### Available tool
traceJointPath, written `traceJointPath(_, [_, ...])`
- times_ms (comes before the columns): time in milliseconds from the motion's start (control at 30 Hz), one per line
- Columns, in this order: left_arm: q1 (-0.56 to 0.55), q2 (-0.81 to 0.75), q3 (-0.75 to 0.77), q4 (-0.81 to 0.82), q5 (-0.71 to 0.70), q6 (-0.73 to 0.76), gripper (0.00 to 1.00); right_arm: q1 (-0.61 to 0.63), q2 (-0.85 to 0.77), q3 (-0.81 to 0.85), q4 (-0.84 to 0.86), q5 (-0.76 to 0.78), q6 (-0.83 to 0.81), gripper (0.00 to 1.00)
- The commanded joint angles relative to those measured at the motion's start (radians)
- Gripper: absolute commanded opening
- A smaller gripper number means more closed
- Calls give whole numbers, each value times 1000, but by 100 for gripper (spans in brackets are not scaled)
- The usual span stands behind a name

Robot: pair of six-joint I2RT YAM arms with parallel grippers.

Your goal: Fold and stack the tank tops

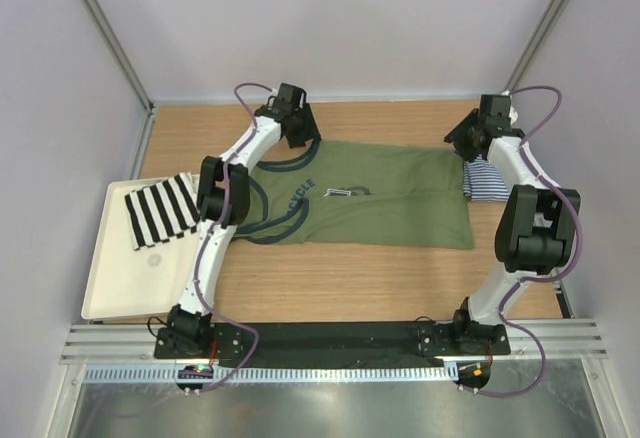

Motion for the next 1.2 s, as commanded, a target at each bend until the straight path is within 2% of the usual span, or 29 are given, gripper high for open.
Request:
traceJointPath(0, [-5,18,48,28,7,-39,52,-4,-41,-8,62,-7,-18,48])
traceJointPath(67, [-3,25,48,45,23,-58,49,-2,-33,-8,71,0,-22,48])
traceJointPath(133, [-3,36,45,58,58,-72,37,-2,-10,11,67,7,-36,48])
traceJointPath(167, [-5,38,43,76,70,-87,30,-2,-3,17,62,8,-41,48])
traceJointPath(200, [-3,36,36,84,100,-93,15,-2,6,28,60,8,-53,48])
traceJointPath(267, [-2,32,26,96,115,-90,1,-2,26,32,62,8,-61,48])
traceJointPath(467, [46,-85,-180,170,87,-82,0,-2,97,78,53,28,-105,48])
traceJointPath(567, [69,-113,-217,170,87,-61,0,-2,156,135,43,8,-122,49])
traceJointPath(733, [84,-114,-222,165,124,-33,0,-2,229,227,17,66,-140,57])
traceJointPath(833, [84,-114,-218,160,125,-29,0,-2,290,301,-33,112,-159,53])
traceJointPath(933, [84,-113,-213,159,124,-21,5,-2,359,365,-67,105,-157,44])
traceJointPath(967, [84,-114,-201,157,139,-20,22,-2,374,374,-65,91,-156,44])
traceJointPath(1067, [84,-99,-159,133,150,-9,56,-2,422,435,-55,106,-151,48])
traceJointPath(1167, [83,-97,-135,117,135,-4,62,-2,467,500,-71,103,-162,51])
